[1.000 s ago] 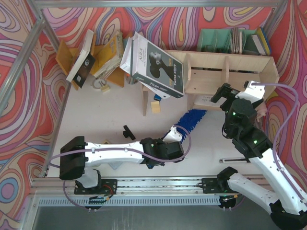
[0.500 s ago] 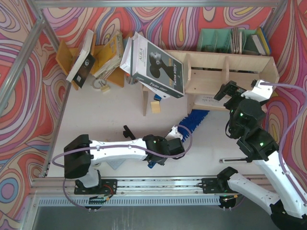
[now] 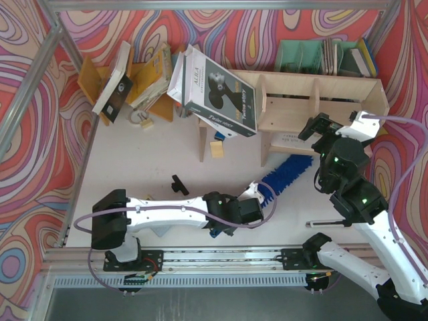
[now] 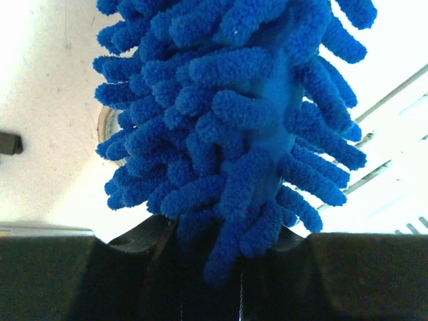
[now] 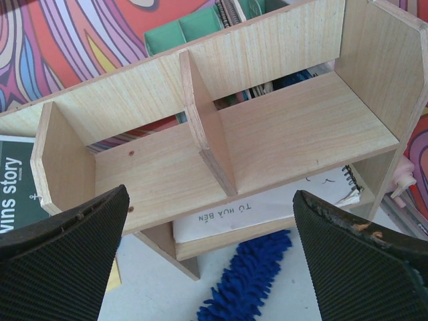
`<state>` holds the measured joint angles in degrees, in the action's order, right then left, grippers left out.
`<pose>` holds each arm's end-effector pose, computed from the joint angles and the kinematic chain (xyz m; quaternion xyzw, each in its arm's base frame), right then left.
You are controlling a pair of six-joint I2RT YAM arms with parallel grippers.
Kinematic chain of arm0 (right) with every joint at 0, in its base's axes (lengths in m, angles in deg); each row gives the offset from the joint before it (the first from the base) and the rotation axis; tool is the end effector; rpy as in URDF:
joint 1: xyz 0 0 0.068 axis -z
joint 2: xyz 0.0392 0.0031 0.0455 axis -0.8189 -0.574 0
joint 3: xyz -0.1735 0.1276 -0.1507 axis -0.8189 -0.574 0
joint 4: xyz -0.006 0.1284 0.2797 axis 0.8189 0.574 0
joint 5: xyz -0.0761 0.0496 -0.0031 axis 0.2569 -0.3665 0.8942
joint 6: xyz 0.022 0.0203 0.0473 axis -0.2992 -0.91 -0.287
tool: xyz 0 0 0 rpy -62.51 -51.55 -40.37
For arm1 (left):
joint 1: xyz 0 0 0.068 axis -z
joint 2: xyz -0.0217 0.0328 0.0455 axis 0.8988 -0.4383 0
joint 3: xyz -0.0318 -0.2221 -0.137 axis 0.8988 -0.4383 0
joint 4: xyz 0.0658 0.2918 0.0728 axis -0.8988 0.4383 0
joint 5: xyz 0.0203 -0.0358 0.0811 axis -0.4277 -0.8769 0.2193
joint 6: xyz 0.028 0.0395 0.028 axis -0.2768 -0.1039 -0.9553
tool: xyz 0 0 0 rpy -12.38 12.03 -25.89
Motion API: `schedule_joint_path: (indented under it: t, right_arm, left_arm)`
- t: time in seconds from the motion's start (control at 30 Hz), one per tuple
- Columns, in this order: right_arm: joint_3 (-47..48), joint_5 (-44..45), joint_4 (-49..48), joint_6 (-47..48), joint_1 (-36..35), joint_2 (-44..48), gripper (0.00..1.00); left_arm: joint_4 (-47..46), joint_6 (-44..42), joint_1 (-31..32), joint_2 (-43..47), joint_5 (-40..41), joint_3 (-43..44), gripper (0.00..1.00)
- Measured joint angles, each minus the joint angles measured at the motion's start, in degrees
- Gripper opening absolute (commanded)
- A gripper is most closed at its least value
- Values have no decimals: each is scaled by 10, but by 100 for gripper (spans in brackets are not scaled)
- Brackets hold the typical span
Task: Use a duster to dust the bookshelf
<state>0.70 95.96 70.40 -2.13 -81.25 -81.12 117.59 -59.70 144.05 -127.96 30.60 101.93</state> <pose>0.1899 0.0629 0.4500 0.2251 0.6585 -0.0091 0.7181 0.0781 -0.3734 0.2026 0.3965 0.8809 -0.0688 0.2492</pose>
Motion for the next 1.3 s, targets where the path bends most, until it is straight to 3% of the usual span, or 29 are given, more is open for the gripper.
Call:
schedule_joint_path:
  t: [0.43, 0.8, 1.3]
  right_arm:
    - [37, -1, 0, 14, 0, -1, 99]
    - [75, -1, -1, 32, 0, -1, 99]
    - [76, -3, -6, 44, 0, -1, 99]
  left_arm:
    - [-9, -110, 20, 26, -10, 78, 0]
    - [-50, -220, 19, -4, -27, 216, 0]
    - [-88, -251, -52, -82, -107, 244, 0]
